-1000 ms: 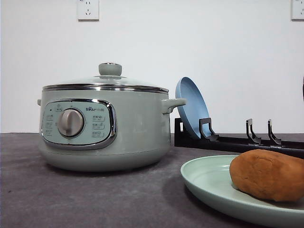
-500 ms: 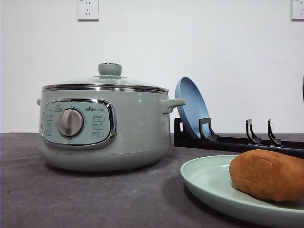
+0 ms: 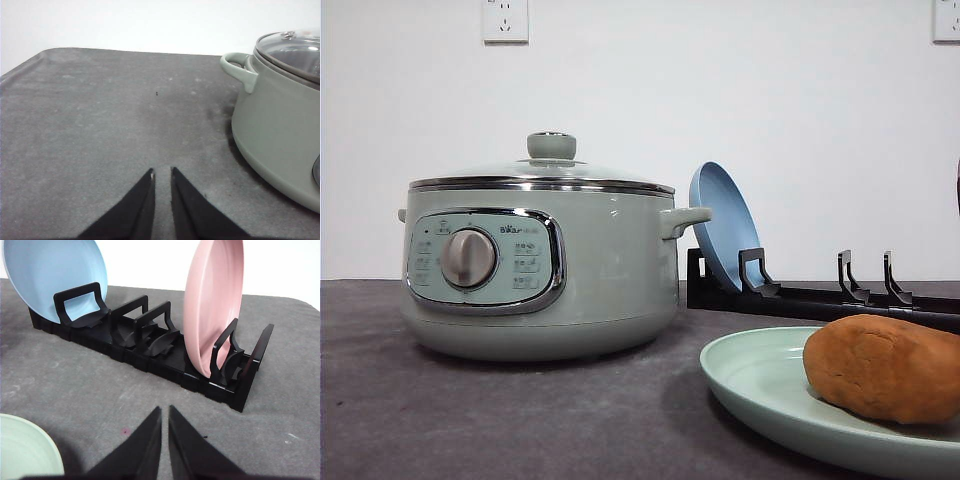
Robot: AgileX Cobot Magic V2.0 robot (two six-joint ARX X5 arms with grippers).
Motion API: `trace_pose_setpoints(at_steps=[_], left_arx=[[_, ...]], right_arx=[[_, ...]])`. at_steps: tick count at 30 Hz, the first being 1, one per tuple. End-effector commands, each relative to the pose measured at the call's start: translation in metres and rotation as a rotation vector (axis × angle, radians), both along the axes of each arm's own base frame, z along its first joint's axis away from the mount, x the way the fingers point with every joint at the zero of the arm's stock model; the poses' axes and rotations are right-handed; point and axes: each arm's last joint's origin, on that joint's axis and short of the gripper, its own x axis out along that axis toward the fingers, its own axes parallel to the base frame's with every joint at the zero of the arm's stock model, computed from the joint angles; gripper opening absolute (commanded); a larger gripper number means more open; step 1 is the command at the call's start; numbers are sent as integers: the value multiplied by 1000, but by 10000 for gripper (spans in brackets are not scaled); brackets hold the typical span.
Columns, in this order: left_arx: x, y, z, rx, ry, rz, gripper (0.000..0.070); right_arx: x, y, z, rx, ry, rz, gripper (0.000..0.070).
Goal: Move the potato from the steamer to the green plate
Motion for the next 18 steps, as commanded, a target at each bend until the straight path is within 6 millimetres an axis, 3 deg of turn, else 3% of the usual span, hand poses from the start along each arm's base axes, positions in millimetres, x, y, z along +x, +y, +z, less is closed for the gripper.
trace_pose_setpoints(at_steps=[1, 18], left_arx=[[1, 0, -7, 8, 25, 4, 57], [1, 0, -7, 8, 25, 4, 57]], right_arx=[[0, 0, -1, 0, -5, 1, 12], [0, 0, -1, 0, -5, 1, 12]])
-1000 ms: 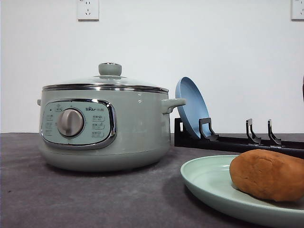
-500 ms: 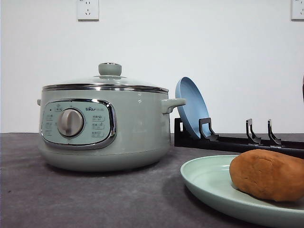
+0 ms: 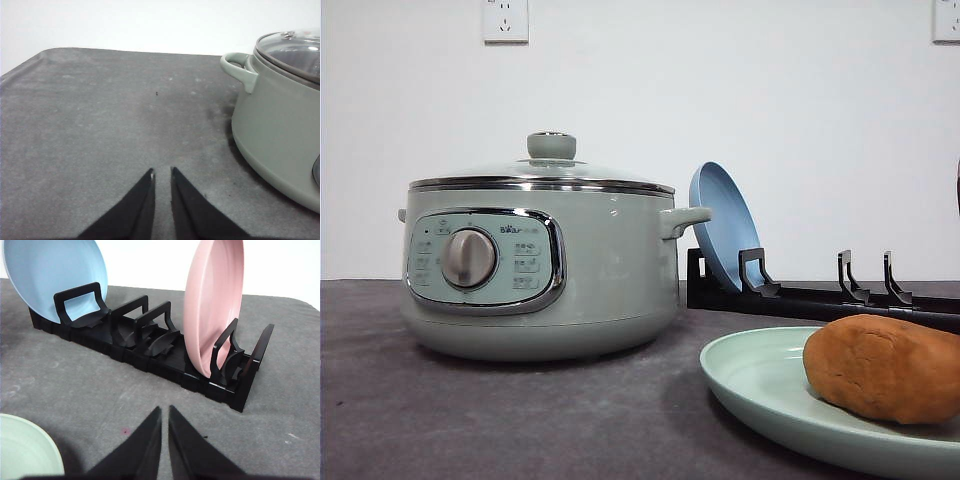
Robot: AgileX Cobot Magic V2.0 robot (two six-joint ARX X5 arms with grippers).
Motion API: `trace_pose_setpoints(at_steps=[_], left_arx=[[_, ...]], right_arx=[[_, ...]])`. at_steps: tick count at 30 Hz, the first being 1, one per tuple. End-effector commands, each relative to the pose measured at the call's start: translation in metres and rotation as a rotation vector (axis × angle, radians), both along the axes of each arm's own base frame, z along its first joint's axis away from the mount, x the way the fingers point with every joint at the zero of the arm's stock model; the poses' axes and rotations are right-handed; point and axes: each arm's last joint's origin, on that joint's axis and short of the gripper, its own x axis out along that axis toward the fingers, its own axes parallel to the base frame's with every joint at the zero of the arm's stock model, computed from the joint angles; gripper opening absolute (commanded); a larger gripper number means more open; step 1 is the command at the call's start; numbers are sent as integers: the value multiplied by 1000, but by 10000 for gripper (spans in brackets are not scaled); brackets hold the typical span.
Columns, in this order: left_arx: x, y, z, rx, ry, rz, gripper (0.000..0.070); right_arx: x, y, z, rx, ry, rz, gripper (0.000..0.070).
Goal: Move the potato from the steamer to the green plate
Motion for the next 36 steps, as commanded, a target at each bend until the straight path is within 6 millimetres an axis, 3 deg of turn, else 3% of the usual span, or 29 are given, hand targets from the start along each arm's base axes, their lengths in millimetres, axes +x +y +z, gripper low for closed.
trace_pose_setpoints(at_steps=[1, 36], left_arx=[[1, 0, -7, 8, 26, 3, 57], [1, 0, -7, 8, 26, 3, 57]], right_arx=[[0, 0, -1, 0, -4, 0, 12], [0, 0, -1, 0, -4, 0, 12]])
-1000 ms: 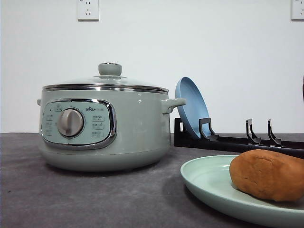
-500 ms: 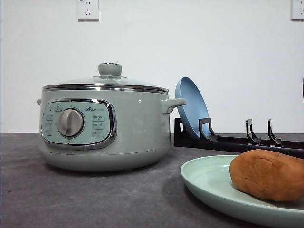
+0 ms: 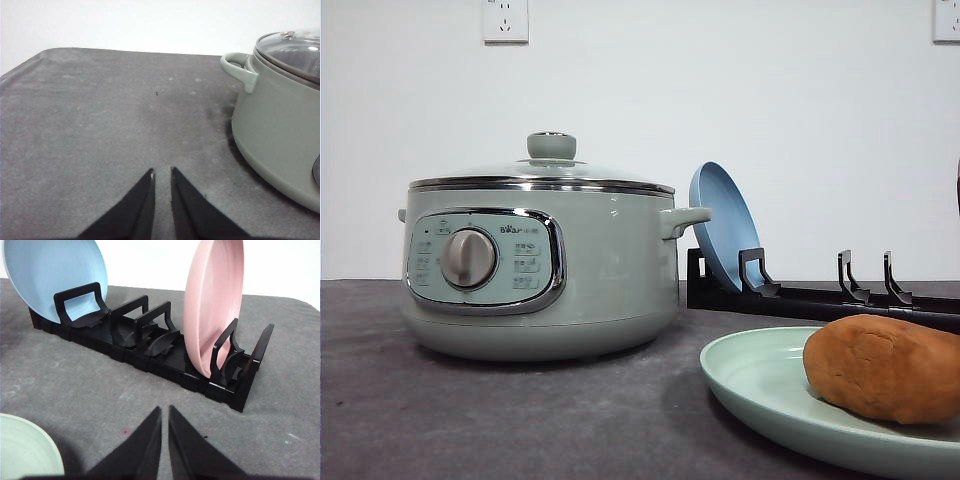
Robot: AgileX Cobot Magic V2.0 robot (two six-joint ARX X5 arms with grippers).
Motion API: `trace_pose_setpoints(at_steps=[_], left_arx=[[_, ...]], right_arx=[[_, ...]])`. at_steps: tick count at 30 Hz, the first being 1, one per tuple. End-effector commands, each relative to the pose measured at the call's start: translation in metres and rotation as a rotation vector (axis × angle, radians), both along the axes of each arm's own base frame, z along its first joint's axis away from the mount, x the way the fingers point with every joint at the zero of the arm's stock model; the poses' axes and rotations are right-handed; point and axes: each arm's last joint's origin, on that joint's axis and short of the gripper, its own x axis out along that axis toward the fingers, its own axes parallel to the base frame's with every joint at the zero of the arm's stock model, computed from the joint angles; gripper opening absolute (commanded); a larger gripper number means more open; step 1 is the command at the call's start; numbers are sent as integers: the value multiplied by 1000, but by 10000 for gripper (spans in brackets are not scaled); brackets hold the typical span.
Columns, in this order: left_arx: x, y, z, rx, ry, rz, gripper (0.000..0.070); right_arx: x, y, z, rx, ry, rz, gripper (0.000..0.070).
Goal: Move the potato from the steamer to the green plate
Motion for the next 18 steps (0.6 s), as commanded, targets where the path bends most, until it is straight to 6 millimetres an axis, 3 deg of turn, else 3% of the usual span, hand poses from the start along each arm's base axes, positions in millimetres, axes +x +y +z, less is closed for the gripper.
trace_pose_setpoints(at_steps=[1, 18], left_arx=[[1, 0, -7, 8, 26, 4, 57], [1, 0, -7, 8, 26, 3, 57]], right_arx=[[0, 0, -1, 0, -4, 0, 12], [0, 0, -1, 0, -4, 0, 12]])
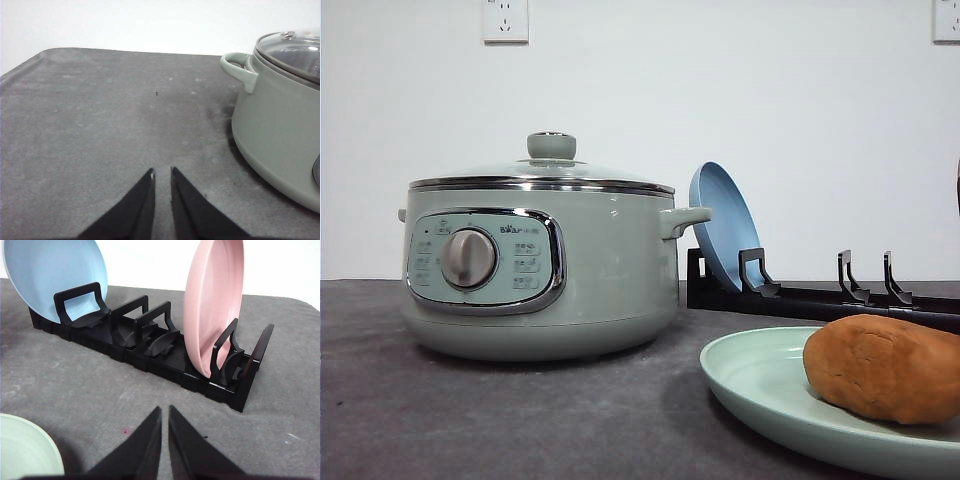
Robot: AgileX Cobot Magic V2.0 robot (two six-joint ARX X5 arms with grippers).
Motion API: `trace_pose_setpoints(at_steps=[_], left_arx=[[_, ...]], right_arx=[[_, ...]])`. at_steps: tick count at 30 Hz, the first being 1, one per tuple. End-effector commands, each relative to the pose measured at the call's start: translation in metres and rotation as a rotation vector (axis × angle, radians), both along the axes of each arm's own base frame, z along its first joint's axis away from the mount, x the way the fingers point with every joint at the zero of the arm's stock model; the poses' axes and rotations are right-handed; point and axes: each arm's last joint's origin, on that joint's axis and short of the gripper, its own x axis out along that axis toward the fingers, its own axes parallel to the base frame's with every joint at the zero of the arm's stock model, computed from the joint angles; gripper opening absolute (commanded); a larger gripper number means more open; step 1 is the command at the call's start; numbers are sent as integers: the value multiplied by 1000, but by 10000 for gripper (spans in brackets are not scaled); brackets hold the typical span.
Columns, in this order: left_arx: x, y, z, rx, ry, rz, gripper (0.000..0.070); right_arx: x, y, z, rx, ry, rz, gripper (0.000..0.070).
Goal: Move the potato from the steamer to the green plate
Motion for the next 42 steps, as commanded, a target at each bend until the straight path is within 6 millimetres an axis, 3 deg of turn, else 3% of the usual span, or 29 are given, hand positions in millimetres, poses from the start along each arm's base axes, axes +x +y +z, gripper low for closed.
trace_pose_setpoints(at_steps=[1, 42], left_arx=[[1, 0, -7, 8, 25, 3, 57], [1, 0, -7, 8, 25, 3, 57]], right_arx=[[0, 0, -1, 0, -5, 0, 12], [0, 0, -1, 0, -5, 0, 12]])
